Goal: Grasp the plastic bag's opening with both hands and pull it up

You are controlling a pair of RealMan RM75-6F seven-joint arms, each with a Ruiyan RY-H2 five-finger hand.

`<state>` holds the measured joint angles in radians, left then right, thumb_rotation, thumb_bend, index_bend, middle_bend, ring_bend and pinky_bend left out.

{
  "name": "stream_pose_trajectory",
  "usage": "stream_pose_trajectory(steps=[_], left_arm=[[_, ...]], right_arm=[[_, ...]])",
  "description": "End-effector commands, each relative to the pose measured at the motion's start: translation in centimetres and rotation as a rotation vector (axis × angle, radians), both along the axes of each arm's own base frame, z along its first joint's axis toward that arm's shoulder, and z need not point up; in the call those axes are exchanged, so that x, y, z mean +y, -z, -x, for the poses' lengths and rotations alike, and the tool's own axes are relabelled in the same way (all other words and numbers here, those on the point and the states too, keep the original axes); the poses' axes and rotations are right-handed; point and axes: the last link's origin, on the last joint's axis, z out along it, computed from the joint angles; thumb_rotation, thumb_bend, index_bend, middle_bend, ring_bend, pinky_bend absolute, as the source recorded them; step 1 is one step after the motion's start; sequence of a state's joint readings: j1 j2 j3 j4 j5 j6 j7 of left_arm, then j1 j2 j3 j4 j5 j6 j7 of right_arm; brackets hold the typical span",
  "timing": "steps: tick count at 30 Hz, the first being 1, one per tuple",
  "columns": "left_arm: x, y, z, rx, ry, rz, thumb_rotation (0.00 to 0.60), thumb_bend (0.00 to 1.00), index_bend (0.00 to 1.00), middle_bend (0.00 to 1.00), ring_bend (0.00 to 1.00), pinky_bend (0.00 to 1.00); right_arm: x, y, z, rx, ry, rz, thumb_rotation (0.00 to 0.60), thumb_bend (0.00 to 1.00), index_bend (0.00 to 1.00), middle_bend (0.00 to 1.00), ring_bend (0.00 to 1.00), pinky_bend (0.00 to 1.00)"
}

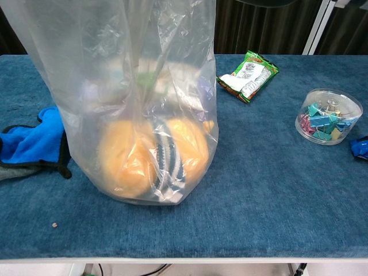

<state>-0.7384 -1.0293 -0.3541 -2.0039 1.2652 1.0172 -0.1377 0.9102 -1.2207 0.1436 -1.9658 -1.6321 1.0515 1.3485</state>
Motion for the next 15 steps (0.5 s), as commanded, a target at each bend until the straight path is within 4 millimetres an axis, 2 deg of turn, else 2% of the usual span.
stream_pose_trajectory(steps=[1, 15], left_arm=[[0.24, 0.14, -0.17, 0.011, 0.002, 0.0, 0.429, 0.0, 0.19, 0.23, 0.1, 0.21], [0.67, 1.09, -0.82, -0.011, -0.032, 0.113, 0.428, 0.0, 0.19, 0.23, 0.1, 0.2]], right_arm=[[-0.04, 0.0, -0.03, 0.0, -0.001, 0.003, 0.6, 0.41, 0.08, 0.14, 0.0, 0.03], [-0.17, 0.2, -0.13, 0.004, 0.0, 0.005, 0.6, 0.41, 0.08, 0.14, 0.0, 0.03]])
